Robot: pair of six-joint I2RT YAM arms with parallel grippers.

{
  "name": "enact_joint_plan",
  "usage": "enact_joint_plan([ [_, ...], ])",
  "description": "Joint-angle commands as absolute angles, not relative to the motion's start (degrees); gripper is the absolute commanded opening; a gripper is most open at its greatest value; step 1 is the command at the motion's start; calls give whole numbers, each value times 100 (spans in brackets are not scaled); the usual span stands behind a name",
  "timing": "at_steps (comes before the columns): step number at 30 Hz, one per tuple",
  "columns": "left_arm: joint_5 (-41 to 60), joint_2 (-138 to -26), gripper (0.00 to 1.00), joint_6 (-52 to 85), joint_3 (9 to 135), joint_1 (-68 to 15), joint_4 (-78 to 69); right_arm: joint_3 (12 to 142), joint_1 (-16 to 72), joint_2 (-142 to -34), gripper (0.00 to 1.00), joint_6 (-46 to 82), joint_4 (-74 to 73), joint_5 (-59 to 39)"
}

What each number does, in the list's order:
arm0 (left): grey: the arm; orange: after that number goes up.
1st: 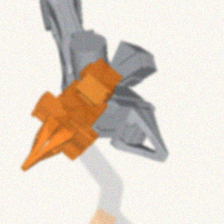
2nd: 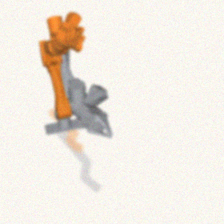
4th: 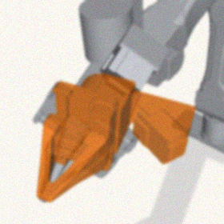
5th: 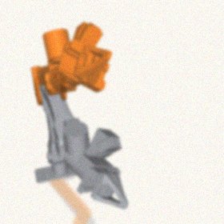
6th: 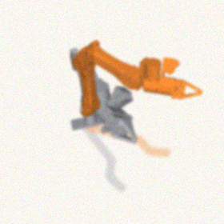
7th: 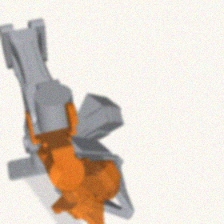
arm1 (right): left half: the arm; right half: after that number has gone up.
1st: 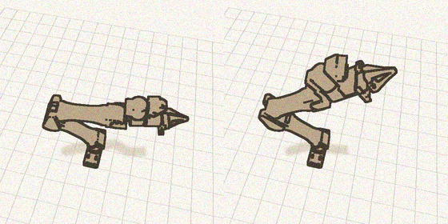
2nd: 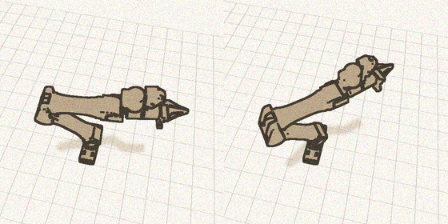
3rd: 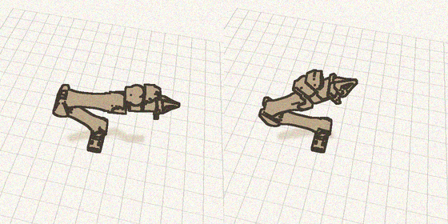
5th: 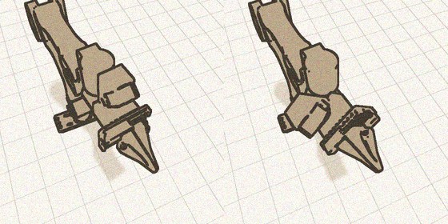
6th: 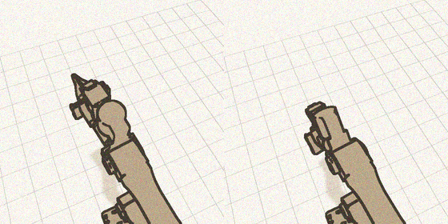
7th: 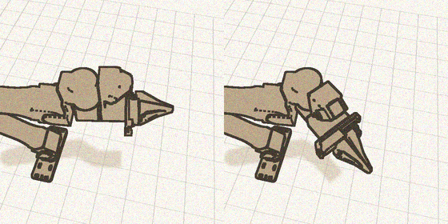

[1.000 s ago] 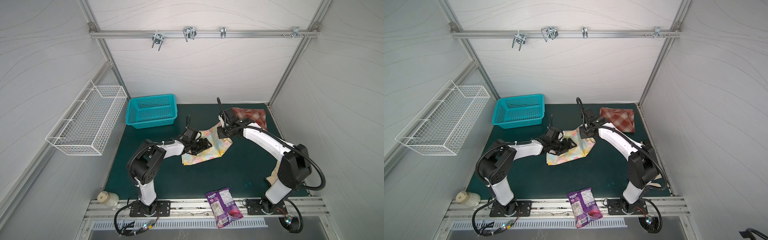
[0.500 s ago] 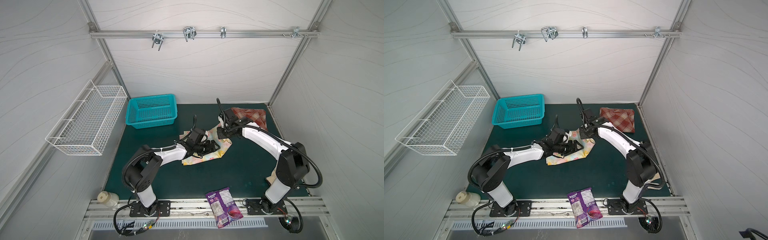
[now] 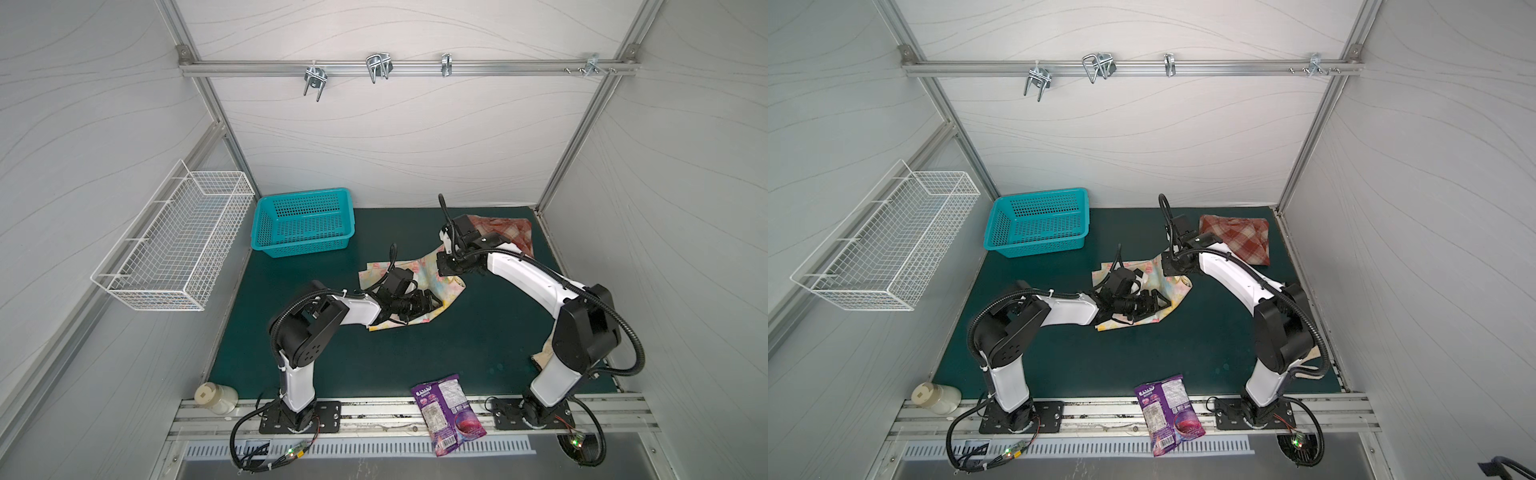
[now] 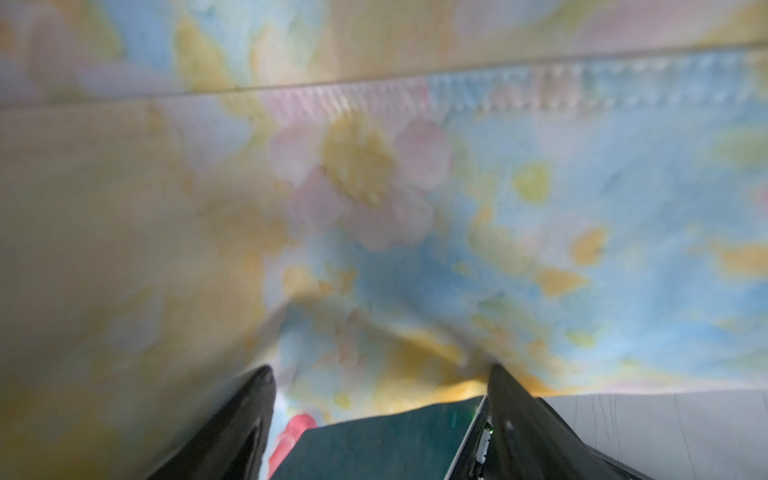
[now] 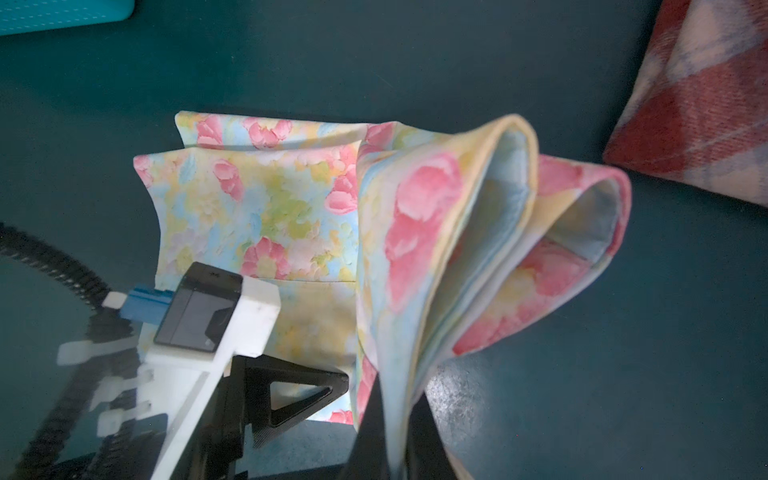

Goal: Fold and stack the skirts

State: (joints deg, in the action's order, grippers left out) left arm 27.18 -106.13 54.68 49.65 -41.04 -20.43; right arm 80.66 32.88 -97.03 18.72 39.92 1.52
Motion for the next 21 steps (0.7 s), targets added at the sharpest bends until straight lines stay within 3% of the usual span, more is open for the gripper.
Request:
enact_joint_plan([
  [1, 2720, -10507, 81, 5509, 4904, -4130, -2136, 8156, 3261, -9745, 0, 1960, 4008, -22],
  [12, 2222, -9088, 82, 4985, 5176, -3949, -613, 8147, 3228, -9717, 0, 1947, 4043, -15],
  [21, 2075, -8388, 86, 5202, 3927, -2854, -604, 8095, 3234, -9733, 0, 1920, 3981, -26],
])
